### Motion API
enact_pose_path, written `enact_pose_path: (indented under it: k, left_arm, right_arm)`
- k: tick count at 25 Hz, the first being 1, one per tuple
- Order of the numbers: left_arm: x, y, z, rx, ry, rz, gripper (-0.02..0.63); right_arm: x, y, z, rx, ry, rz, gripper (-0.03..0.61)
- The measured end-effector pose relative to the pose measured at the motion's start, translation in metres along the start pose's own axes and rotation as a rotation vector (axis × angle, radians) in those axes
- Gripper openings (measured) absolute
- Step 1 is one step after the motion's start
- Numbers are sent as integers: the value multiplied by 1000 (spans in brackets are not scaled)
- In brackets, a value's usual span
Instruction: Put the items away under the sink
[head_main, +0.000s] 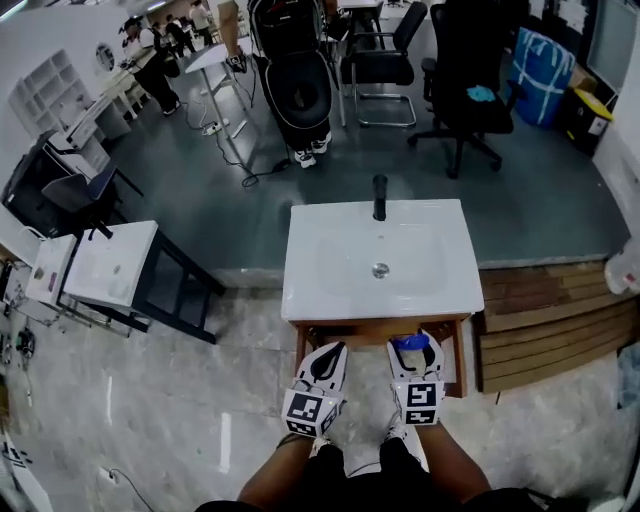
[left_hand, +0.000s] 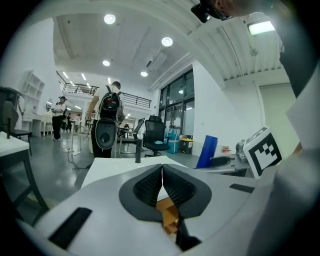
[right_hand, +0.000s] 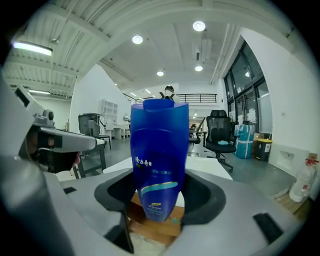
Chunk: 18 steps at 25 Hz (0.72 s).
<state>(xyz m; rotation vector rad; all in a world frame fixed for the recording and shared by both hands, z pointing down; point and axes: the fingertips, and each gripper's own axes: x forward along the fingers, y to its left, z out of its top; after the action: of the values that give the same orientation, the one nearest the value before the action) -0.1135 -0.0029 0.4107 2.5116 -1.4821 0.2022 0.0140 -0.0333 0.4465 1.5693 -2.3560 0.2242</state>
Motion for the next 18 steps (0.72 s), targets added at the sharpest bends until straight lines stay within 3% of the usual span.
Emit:
enact_pose_path:
  k: [5, 11, 18]
  left_arm:
    - [12, 17, -42, -40, -2, -3, 21]
    - [48, 38, -135, -58, 55, 69, 21]
    - [89, 56, -257, -73, 13, 77, 21]
  right_arm:
    - [18, 13, -41, -21, 10, -15, 279]
    - [57, 18, -122, -7, 41, -31, 280]
    - [105, 22, -225, -14, 28, -50, 279]
